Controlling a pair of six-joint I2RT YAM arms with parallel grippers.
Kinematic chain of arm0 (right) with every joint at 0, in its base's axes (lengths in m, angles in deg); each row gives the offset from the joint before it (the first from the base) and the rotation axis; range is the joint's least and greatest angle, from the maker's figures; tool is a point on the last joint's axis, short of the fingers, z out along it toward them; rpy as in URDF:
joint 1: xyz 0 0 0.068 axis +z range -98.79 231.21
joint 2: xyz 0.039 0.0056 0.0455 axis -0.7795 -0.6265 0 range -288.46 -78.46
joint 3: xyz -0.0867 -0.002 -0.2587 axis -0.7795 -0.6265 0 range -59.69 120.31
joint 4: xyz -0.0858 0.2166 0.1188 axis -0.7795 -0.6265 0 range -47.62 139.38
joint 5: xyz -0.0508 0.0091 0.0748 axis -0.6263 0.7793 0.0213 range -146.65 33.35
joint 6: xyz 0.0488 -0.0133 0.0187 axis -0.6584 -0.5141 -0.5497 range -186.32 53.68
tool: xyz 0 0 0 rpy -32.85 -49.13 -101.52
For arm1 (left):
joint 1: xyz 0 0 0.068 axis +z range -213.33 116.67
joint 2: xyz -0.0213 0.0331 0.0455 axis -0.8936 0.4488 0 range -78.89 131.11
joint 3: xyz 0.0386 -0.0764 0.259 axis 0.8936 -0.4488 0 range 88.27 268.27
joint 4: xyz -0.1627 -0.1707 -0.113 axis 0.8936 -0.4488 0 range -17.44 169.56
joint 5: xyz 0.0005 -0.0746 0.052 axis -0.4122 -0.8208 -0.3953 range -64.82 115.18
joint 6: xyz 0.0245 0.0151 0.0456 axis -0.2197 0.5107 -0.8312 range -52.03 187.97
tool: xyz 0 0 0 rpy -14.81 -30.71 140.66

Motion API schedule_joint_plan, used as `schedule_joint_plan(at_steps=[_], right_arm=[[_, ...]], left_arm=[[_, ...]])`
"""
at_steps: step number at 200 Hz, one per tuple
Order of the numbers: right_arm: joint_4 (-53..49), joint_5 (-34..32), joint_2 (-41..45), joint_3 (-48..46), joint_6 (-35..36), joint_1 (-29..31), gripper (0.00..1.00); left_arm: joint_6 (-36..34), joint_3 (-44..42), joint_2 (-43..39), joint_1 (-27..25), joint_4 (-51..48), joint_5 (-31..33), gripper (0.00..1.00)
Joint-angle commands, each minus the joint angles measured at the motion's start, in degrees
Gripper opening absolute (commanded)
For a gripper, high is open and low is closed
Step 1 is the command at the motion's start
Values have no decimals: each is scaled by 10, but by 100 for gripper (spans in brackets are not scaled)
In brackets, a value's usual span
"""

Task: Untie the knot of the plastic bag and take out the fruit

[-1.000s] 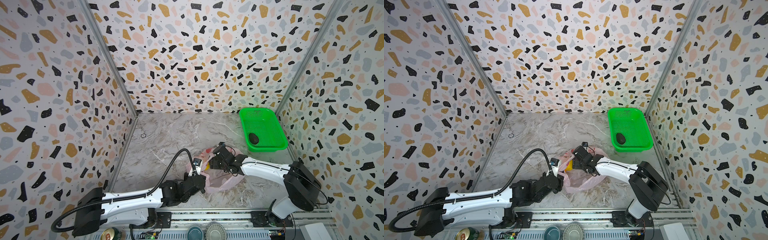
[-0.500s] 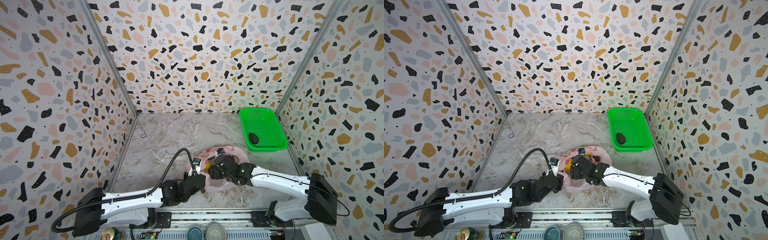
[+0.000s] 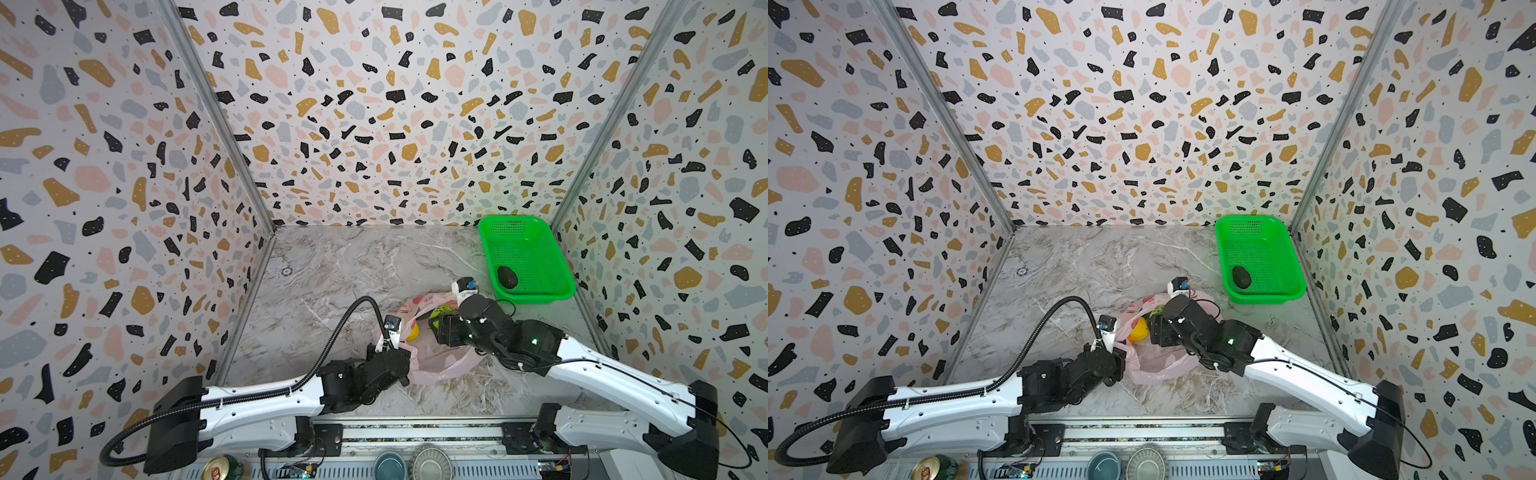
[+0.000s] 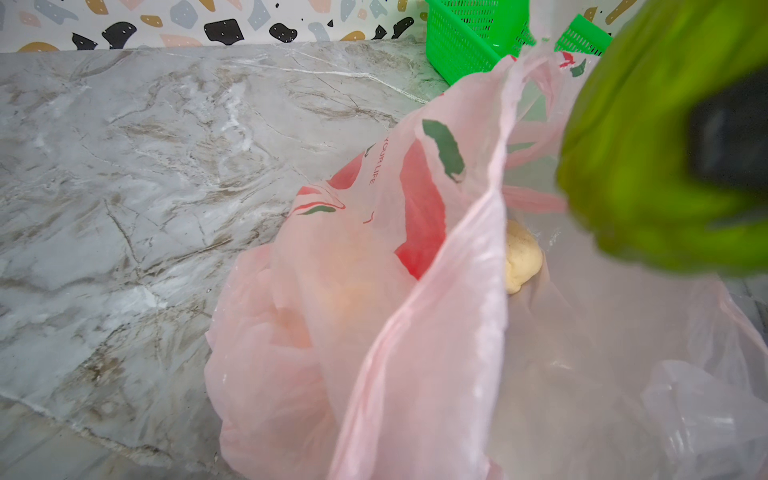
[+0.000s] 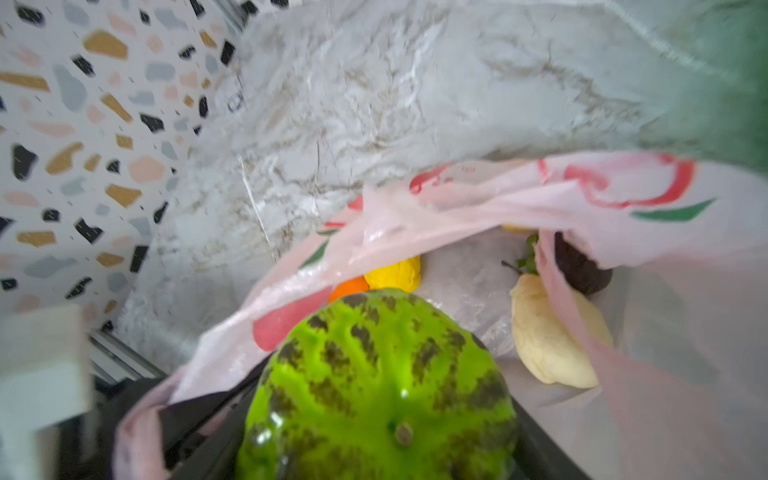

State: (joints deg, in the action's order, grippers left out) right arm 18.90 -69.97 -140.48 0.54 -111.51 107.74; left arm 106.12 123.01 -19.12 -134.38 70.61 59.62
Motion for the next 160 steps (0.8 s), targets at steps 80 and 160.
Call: schedule_joint_plan(at_steps=[80,160], right_arm=[[92,173,-54,36,151,-452,62],[222,153,-315,90,200,-604,62]], left_arm=[[-8,12,12,3,6,3,0],[-12,1,-7,3,7,8,0]])
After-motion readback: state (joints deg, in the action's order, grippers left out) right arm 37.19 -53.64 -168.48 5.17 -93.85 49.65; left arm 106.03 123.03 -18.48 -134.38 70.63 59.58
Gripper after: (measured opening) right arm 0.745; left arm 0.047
